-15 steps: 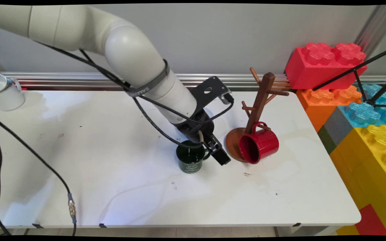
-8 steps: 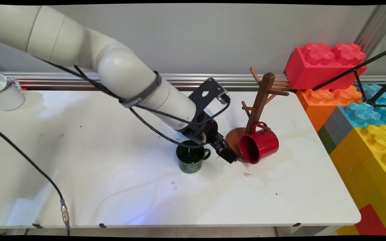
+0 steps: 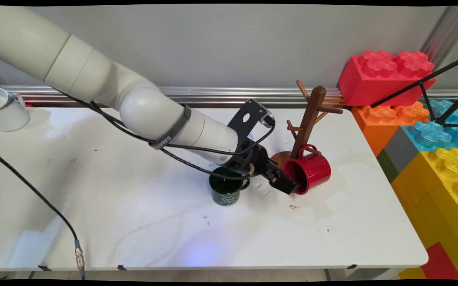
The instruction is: Pick up the red mug from the rack
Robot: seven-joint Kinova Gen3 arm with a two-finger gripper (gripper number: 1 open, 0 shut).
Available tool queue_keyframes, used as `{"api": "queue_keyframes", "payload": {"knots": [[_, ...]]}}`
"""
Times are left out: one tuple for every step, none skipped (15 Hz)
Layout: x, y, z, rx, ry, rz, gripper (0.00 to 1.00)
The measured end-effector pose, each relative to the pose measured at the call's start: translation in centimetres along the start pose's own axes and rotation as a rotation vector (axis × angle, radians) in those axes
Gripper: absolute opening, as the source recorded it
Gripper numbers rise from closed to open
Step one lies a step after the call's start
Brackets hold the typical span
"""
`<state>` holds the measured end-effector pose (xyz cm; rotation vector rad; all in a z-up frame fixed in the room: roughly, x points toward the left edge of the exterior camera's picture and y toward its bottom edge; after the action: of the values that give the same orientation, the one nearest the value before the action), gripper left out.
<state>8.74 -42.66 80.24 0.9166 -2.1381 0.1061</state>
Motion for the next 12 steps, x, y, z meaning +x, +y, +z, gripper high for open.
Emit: {"api": "queue_keyframes", "payload": {"knots": [[-0.2, 0.1, 0.2, 0.002, 0.017, -0.008, 1.00], [-0.5, 0.2, 0.4, 0.008, 0.031, -0.017, 1.00], [-0.8, 0.2, 0.5, 0.013, 0.041, -0.026, 1.00], [-1.0, 0.3, 0.6, 0.016, 0.048, -0.033, 1.00], [-1.2, 0.4, 0.8, 0.019, 0.056, -0.044, 1.00], [-1.6, 0.5, 0.9, 0.022, 0.066, -0.059, 1.00], [-1.9, 0.7, 1.1, 0.024, 0.075, -0.075, 1.00], [-2.1, 0.8, 1.3, 0.026, 0.083, -0.090, 1.00], [-2.4, 0.9, 1.5, 0.028, 0.092, -0.108, 1.00], [-2.6, 1.0, 1.7, 0.030, 0.101, -0.127, 1.00], [-2.7, 1.1, 1.9, 0.032, 0.108, -0.141, 1.00], [-2.9, 1.2, 2.2, 0.032, 0.118, -0.158, 1.00]]}}
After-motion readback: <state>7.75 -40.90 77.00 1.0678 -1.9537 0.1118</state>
